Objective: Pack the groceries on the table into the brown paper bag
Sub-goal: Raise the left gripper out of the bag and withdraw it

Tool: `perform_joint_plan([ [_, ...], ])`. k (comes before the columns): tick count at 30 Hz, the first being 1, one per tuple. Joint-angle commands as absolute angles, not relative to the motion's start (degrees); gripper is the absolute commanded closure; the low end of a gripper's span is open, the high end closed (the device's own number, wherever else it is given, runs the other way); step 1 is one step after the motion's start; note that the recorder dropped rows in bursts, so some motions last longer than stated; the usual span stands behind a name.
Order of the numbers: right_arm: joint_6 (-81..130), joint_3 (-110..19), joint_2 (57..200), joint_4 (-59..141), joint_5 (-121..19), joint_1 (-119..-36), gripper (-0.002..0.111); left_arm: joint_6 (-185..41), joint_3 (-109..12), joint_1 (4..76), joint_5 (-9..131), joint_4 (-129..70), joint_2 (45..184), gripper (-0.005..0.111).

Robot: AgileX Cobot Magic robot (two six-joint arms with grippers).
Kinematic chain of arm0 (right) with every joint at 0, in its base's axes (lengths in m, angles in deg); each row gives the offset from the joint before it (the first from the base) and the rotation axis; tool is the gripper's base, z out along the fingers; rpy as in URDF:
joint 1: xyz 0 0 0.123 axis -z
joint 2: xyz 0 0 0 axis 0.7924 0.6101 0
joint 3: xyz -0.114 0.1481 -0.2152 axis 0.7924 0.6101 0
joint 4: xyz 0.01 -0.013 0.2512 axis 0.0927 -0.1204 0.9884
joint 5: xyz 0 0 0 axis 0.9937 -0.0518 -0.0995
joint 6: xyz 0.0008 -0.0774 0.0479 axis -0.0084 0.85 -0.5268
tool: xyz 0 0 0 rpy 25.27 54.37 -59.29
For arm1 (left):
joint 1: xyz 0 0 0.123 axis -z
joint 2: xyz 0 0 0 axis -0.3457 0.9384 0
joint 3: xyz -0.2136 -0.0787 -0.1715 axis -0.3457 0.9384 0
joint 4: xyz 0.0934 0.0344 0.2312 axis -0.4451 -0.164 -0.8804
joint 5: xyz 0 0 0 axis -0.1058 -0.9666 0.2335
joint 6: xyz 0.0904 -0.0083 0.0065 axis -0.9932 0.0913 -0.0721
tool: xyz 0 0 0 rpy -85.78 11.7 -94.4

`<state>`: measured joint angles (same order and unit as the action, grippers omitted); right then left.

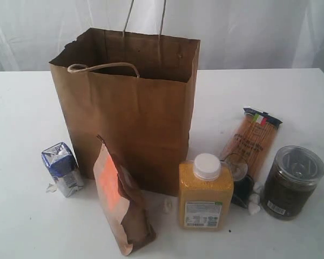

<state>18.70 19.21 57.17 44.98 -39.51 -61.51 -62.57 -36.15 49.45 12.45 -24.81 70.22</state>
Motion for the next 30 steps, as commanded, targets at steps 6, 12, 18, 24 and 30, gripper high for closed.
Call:
perform_joint_plan([
  [6, 18.6, 19.5, 56.8, 61.9, -56.2, -61.6, 0.108, -50.5, -19.9, 49.6, 18.3, -27.3, 51.2, 0.106],
  [12, 18.6, 19.5, 56.8, 64.8, -57.8, -61.6, 0.108, -41.7, -15.6, 49.6, 19.4, -33.2, 44.8, 0.106],
  [18, 18.5, 19.5, 56.8, 64.8, -58.8, -61.6, 0.108, -39.0, -16.2, 49.6, 23.5, -36.3, 44.8, 0.106],
  [24, 13.2, 19.5, 56.8, 64.8, -64.9, -61.6, 0.108, -39.2, -16.2, 49.6, 24.1, -36.3, 44.8, 0.106],
  [30, 10.5, 16.5, 56.8, 64.5, -51.4, -61.6, 0.108, -39.2, -15.3, 49.6, 23.9, -36.3, 44.8, 0.106],
])
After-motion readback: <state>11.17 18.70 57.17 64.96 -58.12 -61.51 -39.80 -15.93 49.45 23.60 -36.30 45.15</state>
